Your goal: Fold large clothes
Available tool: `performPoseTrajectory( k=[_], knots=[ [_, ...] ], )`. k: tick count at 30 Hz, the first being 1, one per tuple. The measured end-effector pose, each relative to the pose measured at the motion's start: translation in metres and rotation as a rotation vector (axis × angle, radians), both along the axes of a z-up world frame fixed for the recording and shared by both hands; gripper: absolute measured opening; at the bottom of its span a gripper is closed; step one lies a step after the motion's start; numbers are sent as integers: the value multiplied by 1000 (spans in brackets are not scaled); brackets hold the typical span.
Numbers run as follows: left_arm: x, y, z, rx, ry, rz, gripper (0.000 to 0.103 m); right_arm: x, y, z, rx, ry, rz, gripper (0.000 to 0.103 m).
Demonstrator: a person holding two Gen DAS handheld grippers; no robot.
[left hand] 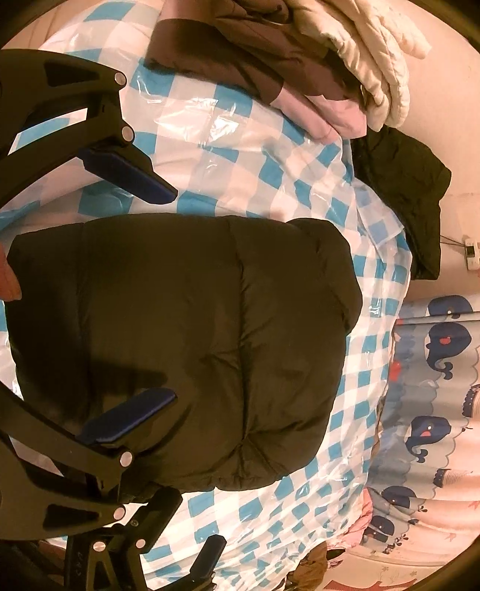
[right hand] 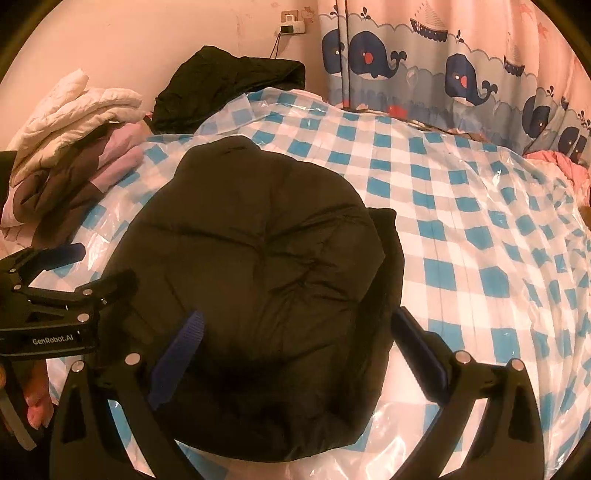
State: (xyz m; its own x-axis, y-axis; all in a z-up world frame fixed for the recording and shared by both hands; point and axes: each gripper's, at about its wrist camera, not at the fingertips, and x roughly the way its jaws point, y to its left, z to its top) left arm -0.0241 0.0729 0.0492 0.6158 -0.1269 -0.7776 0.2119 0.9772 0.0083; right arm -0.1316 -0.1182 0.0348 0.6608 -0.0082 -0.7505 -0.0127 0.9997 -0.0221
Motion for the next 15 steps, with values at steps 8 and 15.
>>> performPoseTrajectory(
  k=[8,15],
  knots=[
    [-1,0,2,8,-6,4,96,-1,2,0,5,8,17,97],
    [-2,0,1,13,0,2,96,-1,3,-1,6,15,16,97]
  ],
)
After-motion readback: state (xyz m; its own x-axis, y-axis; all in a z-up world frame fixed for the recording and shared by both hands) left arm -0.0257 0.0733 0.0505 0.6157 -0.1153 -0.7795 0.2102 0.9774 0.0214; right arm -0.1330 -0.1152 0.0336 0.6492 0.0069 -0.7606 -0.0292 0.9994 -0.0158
